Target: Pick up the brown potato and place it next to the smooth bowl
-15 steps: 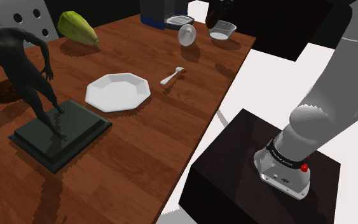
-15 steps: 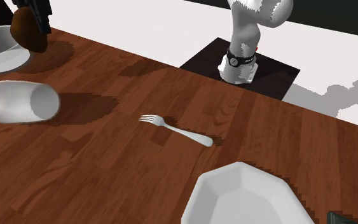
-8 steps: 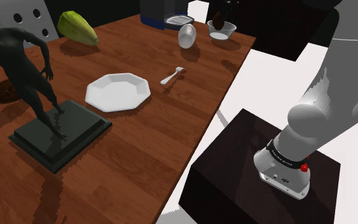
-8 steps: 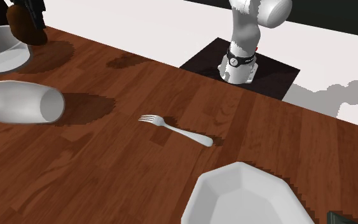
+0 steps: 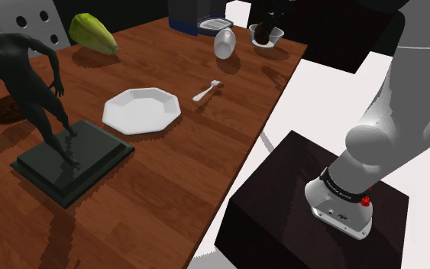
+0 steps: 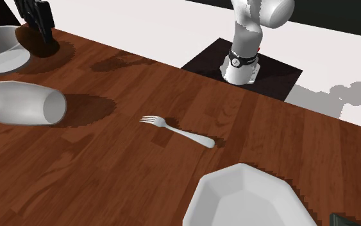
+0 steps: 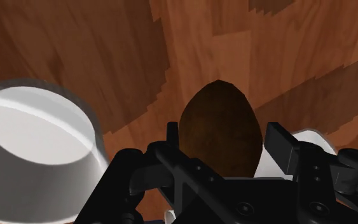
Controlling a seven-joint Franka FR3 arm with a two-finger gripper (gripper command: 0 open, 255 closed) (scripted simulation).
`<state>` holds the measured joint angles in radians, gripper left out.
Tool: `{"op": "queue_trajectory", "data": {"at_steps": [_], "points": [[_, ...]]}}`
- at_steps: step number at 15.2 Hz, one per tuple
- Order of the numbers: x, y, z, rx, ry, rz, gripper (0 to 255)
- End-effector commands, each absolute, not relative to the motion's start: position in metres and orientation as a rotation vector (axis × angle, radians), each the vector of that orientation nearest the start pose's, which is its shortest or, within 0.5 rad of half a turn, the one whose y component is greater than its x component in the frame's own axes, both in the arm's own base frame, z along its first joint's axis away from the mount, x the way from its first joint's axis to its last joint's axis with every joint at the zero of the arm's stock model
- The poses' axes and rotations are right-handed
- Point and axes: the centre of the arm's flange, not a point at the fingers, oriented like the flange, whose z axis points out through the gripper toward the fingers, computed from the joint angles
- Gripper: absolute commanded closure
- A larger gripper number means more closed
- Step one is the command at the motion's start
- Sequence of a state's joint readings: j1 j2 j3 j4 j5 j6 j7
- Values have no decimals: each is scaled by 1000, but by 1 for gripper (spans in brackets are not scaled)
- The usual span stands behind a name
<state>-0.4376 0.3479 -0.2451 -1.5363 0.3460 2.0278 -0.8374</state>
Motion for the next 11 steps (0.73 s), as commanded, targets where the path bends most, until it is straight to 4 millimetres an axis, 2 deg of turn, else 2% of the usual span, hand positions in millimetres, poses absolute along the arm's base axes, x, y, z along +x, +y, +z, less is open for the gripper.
{"op": "queue_trajectory", "data": {"at_steps": [1, 11], "points": [[552, -395, 465, -3044, -70, -426, 255], [552, -395, 412, -3044, -70, -426, 255]]}}
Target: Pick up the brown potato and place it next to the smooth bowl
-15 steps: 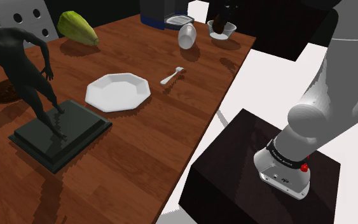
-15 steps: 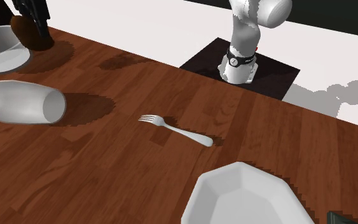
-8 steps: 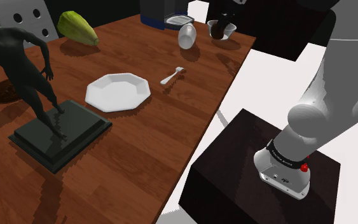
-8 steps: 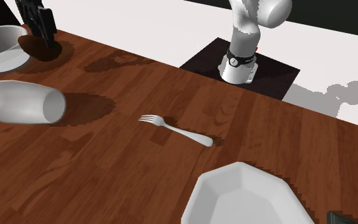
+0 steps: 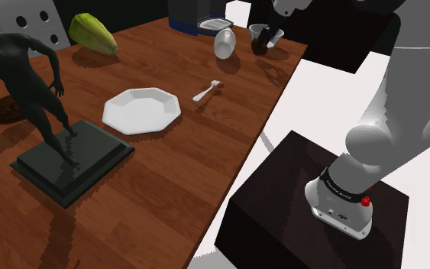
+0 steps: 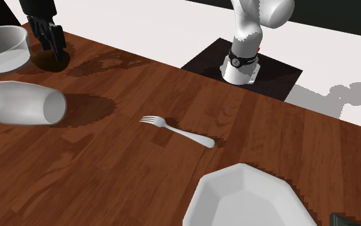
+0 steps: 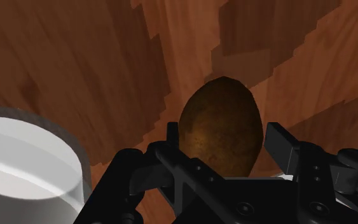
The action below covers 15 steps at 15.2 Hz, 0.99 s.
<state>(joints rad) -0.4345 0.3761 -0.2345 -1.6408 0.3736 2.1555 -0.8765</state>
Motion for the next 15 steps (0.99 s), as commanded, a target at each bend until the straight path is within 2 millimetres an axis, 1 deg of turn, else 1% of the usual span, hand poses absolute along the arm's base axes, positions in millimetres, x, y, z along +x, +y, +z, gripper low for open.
{"op": "queue_trajectory", "data": {"at_steps": [1, 5, 13, 14, 15], "points": [[552, -395, 407, -3044, -70, -426, 255], [552, -395, 388, -3044, -70, -426, 255], [552, -395, 388, -3044, -70, -426, 255], [550, -394, 387, -3044, -70, -426, 0], [550, -396, 388, -3045, -71, -426, 0]]}}
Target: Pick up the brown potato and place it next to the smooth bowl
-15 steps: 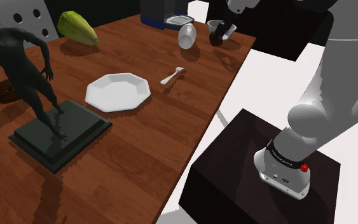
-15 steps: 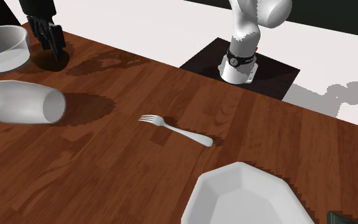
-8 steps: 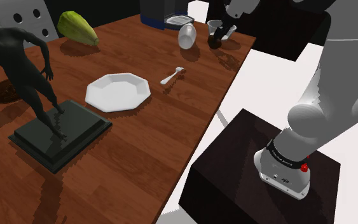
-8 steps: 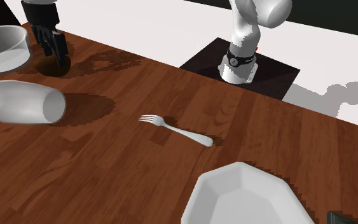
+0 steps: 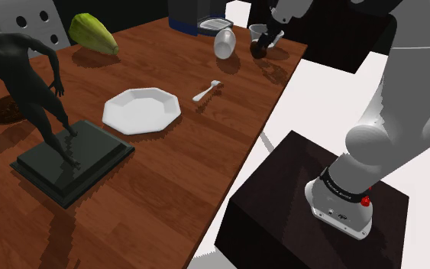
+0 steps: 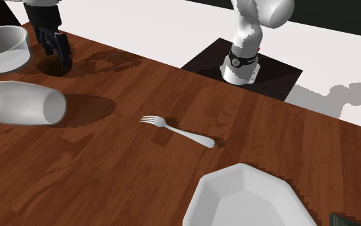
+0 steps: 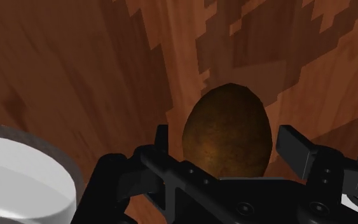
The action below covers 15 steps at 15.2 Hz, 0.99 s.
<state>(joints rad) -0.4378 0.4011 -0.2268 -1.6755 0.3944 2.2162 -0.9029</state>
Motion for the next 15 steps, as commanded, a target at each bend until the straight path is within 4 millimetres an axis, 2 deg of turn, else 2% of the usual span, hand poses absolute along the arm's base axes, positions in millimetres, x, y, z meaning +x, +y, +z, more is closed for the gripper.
{"op": "queue_trajectory", "data": {"at_steps": [1, 4, 8, 15], "points": [[551, -396, 389, -3045, -70, -426, 0], [552, -395, 388, -3044, -70, -426, 0], [538, -398, 436, -3044, -70, -426, 0], [538, -398, 436, -3044, -70, -426, 0]]}}
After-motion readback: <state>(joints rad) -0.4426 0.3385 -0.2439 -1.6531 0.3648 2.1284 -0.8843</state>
